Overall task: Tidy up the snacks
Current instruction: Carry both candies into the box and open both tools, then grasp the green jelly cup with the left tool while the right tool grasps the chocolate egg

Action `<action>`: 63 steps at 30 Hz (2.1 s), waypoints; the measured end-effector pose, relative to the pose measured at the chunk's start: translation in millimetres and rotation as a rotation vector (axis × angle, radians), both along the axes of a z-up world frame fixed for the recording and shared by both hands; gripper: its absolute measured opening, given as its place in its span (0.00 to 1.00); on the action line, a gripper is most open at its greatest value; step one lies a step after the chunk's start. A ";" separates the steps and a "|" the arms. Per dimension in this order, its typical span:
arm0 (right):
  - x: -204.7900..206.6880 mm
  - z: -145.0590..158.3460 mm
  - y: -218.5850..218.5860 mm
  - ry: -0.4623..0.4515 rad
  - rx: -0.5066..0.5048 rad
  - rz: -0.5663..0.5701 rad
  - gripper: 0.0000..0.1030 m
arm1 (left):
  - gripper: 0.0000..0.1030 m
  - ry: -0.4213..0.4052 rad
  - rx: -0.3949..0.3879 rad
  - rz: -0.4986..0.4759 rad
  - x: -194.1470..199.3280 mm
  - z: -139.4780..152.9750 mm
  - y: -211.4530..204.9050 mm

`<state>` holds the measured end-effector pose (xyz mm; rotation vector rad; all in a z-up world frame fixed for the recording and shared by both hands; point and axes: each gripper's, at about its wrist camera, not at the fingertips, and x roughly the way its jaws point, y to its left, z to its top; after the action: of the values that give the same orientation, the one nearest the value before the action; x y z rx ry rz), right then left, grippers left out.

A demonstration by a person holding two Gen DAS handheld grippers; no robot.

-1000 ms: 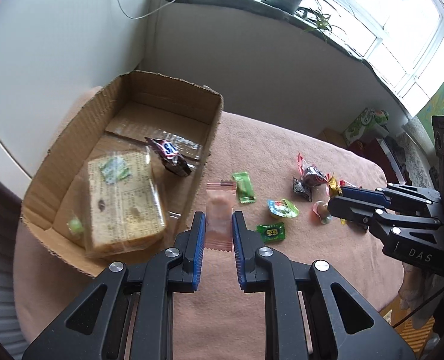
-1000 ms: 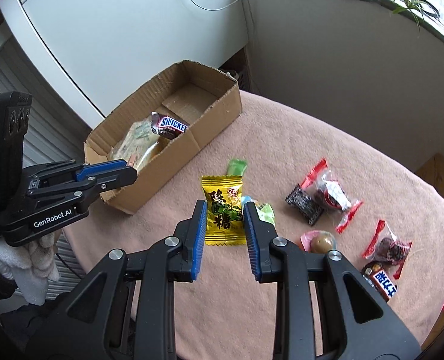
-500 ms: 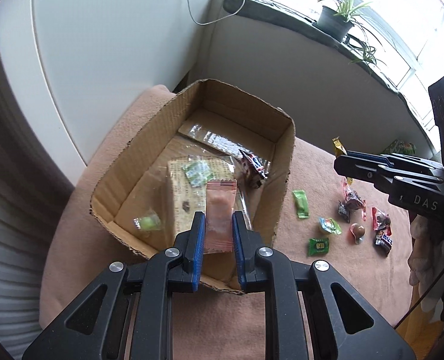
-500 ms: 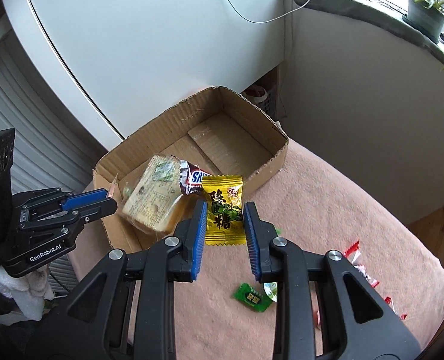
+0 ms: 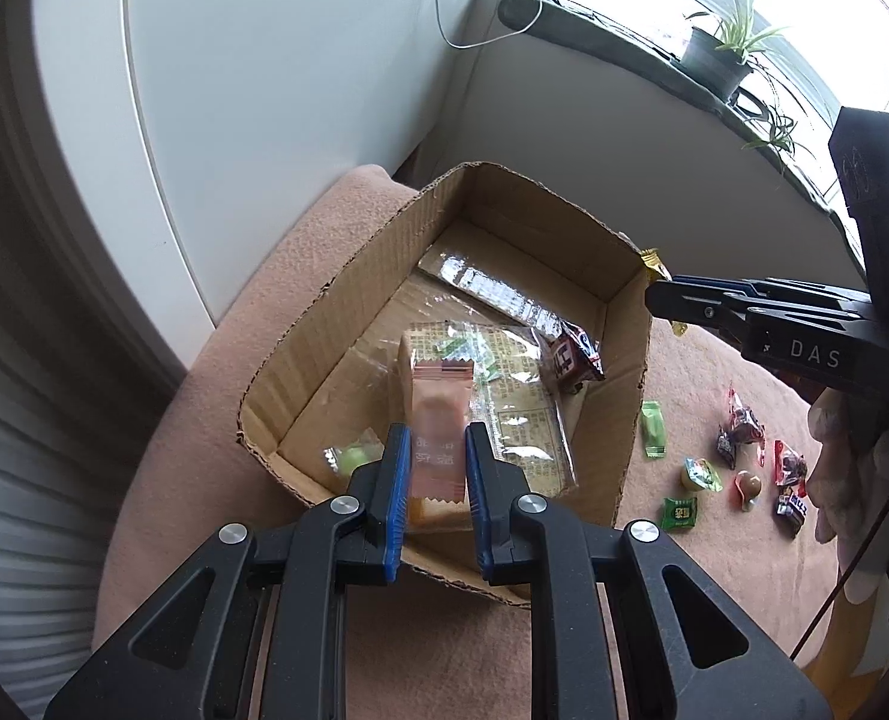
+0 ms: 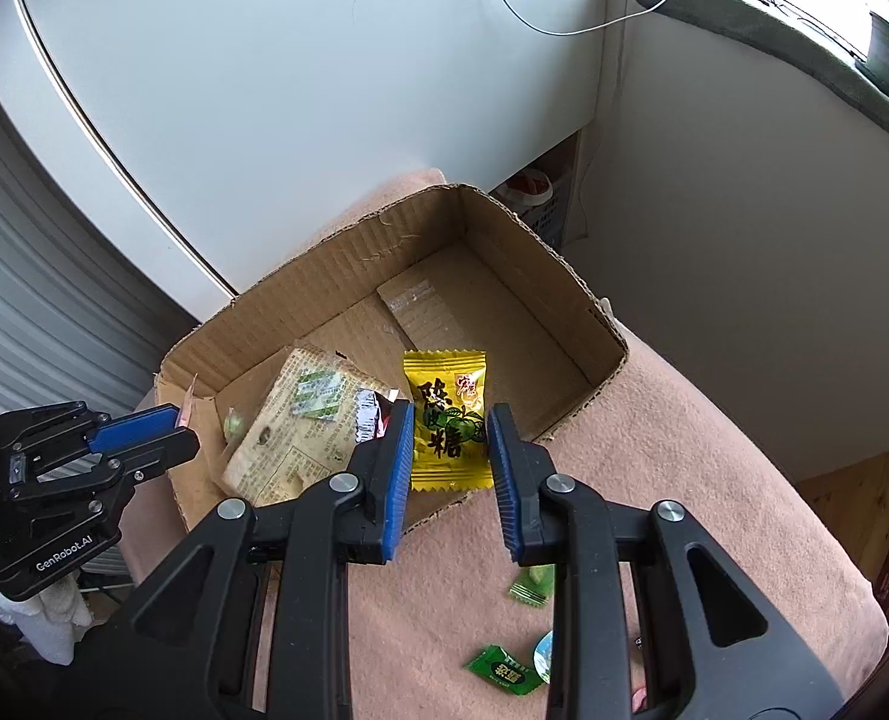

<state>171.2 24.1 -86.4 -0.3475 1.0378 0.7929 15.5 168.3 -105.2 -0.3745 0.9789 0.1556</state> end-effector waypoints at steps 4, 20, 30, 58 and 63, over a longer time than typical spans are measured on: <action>3.1 -3.3 4.2 -0.001 -0.006 0.001 0.25 | 0.17 0.005 -0.002 0.002 1.2 -1.5 2.7; 7.3 3.9 -18.9 -0.020 0.003 -0.076 0.71 | 0.51 0.012 -0.005 0.011 5.0 -0.2 1.5; 6.4 12.8 -65.9 -0.011 0.033 -0.162 0.72 | 0.51 -0.009 -0.010 -0.040 7.4 7.7 -17.2; -52.3 -38.3 -299.2 0.119 0.094 -0.633 0.72 | 0.51 0.055 -0.077 -0.421 45.7 -15.2 -160.1; -57.0 -45.2 -285.7 0.134 0.102 -0.595 0.72 | 0.51 0.087 -0.088 -0.448 55.2 -29.8 -174.3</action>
<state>114.2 -261.6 -131.6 0.1080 1.1423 0.3312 70.7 -5.9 -135.0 -0.2218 1.1345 -0.2803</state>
